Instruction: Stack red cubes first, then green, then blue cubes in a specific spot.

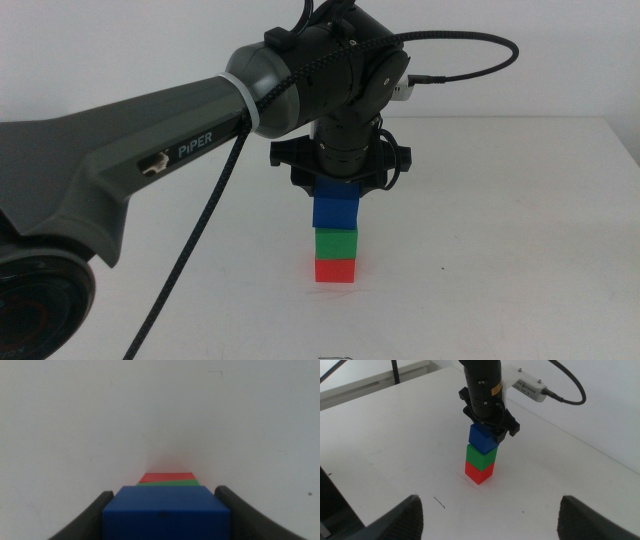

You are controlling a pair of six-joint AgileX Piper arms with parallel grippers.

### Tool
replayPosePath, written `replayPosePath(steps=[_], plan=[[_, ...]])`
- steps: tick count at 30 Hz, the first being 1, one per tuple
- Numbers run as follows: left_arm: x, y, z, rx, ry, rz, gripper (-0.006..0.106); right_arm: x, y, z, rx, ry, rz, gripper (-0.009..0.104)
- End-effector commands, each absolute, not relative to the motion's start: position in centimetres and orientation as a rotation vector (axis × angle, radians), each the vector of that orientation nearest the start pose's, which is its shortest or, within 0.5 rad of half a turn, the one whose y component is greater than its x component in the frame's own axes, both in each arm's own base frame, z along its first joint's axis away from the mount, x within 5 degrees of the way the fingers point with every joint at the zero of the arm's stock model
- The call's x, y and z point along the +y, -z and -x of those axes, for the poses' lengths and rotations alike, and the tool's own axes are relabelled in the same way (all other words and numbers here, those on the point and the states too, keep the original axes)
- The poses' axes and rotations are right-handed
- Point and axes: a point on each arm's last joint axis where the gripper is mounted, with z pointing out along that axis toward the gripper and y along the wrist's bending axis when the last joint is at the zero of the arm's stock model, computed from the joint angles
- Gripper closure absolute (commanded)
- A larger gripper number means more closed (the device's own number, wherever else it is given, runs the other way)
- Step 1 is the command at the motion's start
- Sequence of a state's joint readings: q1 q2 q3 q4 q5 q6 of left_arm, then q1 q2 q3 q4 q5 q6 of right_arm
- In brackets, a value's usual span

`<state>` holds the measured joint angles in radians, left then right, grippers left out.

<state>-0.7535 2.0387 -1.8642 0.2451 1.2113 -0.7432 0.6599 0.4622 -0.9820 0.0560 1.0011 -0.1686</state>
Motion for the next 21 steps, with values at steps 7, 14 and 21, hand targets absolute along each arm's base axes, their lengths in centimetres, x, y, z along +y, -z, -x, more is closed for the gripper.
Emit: replayPosePath(steps=[7, 14, 21], plan=[[-26.7, -30.9, -32.1, 2.757, -0.05, -0.081, 0.027, 3.1, -42.1, -3.4, 1.744, -0.383, 0.77, 0.013], [-26.7, -31.3, -31.9, 2.753, -0.044, -0.131, 0.015, 3.1, -42.1, -3.4, 1.744, -0.383, 0.77, 0.013], [-25.2, -35.4, -30.5, 2.649, -0.005, -0.272, 0.011, 3.1, -42.1, -3.4, 1.744, -0.383, 0.77, 0.013]])
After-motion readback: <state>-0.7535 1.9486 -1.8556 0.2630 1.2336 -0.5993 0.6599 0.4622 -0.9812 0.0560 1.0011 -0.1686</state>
